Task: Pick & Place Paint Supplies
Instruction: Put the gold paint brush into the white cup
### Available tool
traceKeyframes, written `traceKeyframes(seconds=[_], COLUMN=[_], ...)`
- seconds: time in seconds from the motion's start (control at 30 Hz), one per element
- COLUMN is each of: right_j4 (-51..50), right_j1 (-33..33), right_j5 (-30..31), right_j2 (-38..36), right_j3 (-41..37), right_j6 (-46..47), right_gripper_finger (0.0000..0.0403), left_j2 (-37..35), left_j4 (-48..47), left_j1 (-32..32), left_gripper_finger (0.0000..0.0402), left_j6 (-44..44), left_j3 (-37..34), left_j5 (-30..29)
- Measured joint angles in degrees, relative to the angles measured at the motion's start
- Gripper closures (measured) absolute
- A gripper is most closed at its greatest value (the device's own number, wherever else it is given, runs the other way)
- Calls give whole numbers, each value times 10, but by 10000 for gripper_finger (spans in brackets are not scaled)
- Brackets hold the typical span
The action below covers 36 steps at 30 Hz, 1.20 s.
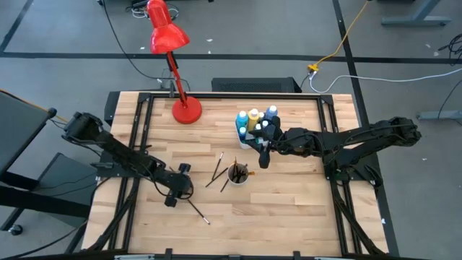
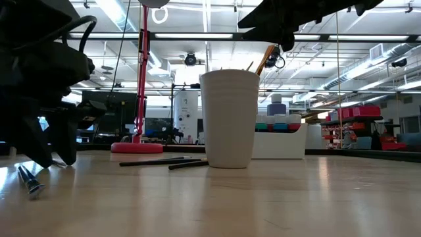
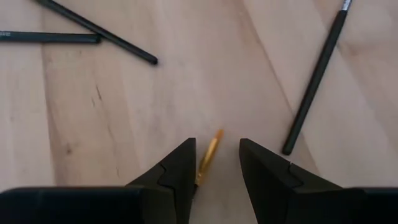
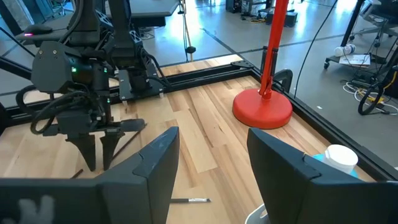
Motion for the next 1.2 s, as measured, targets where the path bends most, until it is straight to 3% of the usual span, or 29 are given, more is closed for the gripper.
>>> traceKeyframes(seconds=[0.23,0.5,0.63,0.97,1.2], right_j4=[0,0,0,0,0], right_j1=[0,0,0,0,0], right_j5=[0,0,0,0,0], right_j2=[0,0,0,0,0], right_j3=[0,0,0,0,0], right_j6=[0,0,0,0,0], right_gripper_finger=[208,208,208,208,208], left_j2=[0,0,0,0,-5], left_j4=[29,-2,-8,116,72], left_j1=[0,0,0,0,0], left_gripper_finger=[289,323,330,329,329], left_j6=[32,6,34,128,146], left_j3=[0,1,2,3,68], left_j5=[1,10,17,-107,-58])
